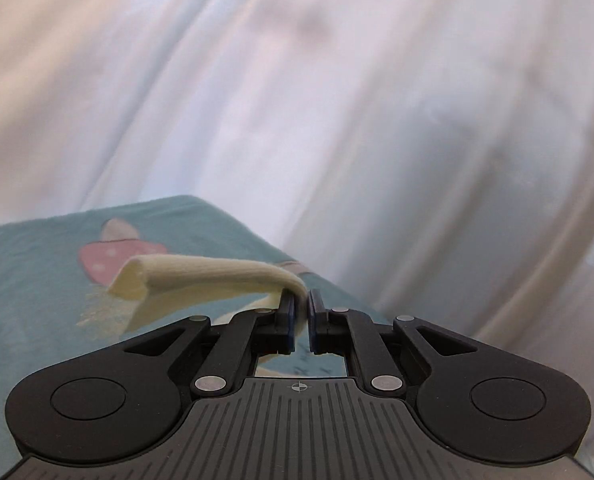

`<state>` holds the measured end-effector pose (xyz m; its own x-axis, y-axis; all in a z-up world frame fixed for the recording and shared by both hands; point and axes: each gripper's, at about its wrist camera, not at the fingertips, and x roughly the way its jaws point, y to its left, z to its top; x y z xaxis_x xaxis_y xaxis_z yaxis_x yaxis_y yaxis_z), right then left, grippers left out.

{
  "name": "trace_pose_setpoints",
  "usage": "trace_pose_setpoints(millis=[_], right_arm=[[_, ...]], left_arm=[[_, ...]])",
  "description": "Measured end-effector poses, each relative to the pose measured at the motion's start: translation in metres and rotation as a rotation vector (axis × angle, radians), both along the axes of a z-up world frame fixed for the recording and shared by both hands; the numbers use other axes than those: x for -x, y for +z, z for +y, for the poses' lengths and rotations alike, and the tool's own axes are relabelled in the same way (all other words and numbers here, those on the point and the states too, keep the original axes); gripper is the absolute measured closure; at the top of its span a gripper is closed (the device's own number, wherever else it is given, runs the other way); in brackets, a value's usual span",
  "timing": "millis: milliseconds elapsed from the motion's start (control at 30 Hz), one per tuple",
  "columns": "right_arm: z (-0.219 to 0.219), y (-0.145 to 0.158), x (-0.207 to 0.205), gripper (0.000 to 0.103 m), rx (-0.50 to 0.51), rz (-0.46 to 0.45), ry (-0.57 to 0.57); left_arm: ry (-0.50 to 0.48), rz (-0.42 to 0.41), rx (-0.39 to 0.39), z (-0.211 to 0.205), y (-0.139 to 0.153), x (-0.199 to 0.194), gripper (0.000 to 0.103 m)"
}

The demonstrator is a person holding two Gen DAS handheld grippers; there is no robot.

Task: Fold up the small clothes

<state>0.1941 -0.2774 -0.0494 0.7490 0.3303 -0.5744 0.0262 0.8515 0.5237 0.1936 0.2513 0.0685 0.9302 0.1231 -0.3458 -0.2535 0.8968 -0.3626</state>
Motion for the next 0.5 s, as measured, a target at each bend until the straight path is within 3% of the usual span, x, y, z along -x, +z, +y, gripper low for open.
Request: trace_pose_setpoints(millis=[67, 133, 167, 200, 233, 267, 433, 500], right_arm=[[0.001, 0.001, 0.000, 0.061, 0.001, -0.008, 0.003], [0.002, 0.001, -0.001, 0.061, -0.003, -0.011, 0.012], [0.004, 0.001, -0.002, 0.061, -0.005, -0.012, 0.023], [0.006, 0.001, -0.003, 0.061, -0.005, -0.015, 0.033], [0.008, 0.002, -0.004, 0.060, -0.001, -0.016, 0.042], [0.011, 0.002, -0.006, 0.060, 0.005, -0.017, 0.056], [0.029, 0.000, -0.030, 0.060, 0.009, 0.008, 0.145], [0.039, -0.002, -0.045, 0.060, 0.010, 0.017, 0.178]], left_arm=[[-0.185, -0.033, -0.100, -0.052, 0.009, -0.007, 0.095], [-0.353, -0.030, -0.172, -0.110, 0.006, -0.015, 0.087], [-0.401, -0.006, -0.187, -0.129, 0.002, -0.019, 0.071], [-0.450, 0.042, -0.208, -0.152, -0.008, -0.025, 0.042], [-0.461, 0.085, -0.217, -0.167, -0.019, -0.030, 0.030], [-0.449, 0.121, -0.218, -0.178, -0.030, -0.031, 0.025], [-0.314, 0.270, -0.120, -0.176, -0.070, -0.030, 0.027], [-0.236, 0.301, -0.130, -0.166, -0.078, -0.029, 0.025]])
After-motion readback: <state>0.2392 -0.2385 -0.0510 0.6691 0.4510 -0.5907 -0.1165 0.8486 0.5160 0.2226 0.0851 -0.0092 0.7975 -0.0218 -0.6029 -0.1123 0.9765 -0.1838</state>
